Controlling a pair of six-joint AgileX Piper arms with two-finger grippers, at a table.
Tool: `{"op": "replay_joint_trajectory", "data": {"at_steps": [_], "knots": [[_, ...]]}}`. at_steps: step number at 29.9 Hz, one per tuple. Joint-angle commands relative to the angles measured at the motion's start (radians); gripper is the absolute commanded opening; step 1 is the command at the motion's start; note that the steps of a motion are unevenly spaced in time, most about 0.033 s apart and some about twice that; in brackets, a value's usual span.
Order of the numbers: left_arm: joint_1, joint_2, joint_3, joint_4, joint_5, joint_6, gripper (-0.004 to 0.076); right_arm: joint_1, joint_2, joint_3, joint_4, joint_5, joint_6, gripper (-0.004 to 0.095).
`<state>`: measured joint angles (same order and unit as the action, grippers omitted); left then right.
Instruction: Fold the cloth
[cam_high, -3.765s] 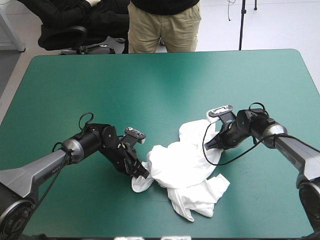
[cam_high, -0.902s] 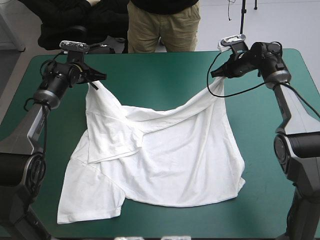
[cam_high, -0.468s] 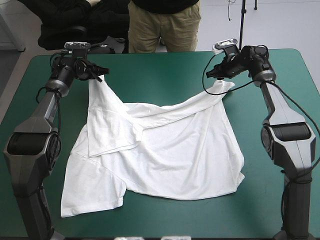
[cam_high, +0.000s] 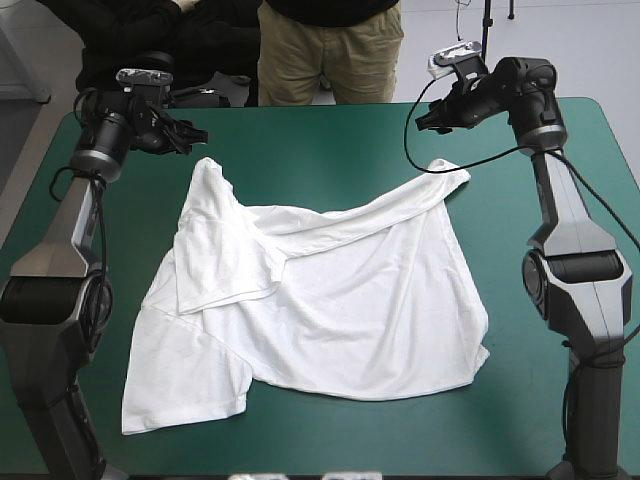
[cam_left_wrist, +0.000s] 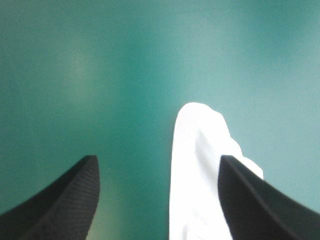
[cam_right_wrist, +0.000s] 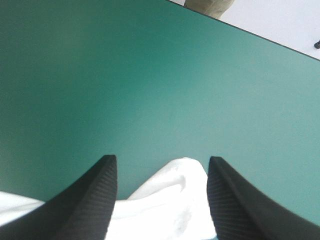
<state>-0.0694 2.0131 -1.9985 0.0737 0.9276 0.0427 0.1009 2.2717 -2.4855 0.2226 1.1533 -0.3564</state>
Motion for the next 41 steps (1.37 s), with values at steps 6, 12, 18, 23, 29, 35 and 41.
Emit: {"op": "replay_joint_trajectory", "data": {"at_steps": [6,12,18,23,29,35,41], "knots": [[0.000,-0.258,0.043,-0.010,0.071,0.035,0.0464,-0.009,-0.216,-0.056,0.013,0.094,0.022,0.0509],[0.000,-0.478,0.269,-0.027,0.086,0.035,0.0464,-0.009,-0.371,0.060,0.017,0.096,0.047,0.0509],[0.000,-0.720,0.529,-0.084,0.132,0.035,0.0464,-0.007,-0.592,0.389,0.026,0.096,0.035,0.0509],[0.000,-0.898,0.719,-0.099,0.190,0.027,0.0464,-0.007,-0.795,0.707,0.025,0.067,0.016,0.0509],[0.000,-1.064,0.906,-0.124,0.202,-0.028,0.0464,-0.007,-1.004,0.987,0.035,-0.026,0.014,0.0493],[0.000,-1.095,1.117,-0.150,0.220,-0.043,0.0464,-0.007,-1.123,1.185,0.045,-0.076,0.014,0.0486],[0.000,-1.079,1.294,-0.145,0.017,-0.101,0.0464,-0.007,-1.138,1.286,0.080,-0.113,-0.003,0.0486]]}}
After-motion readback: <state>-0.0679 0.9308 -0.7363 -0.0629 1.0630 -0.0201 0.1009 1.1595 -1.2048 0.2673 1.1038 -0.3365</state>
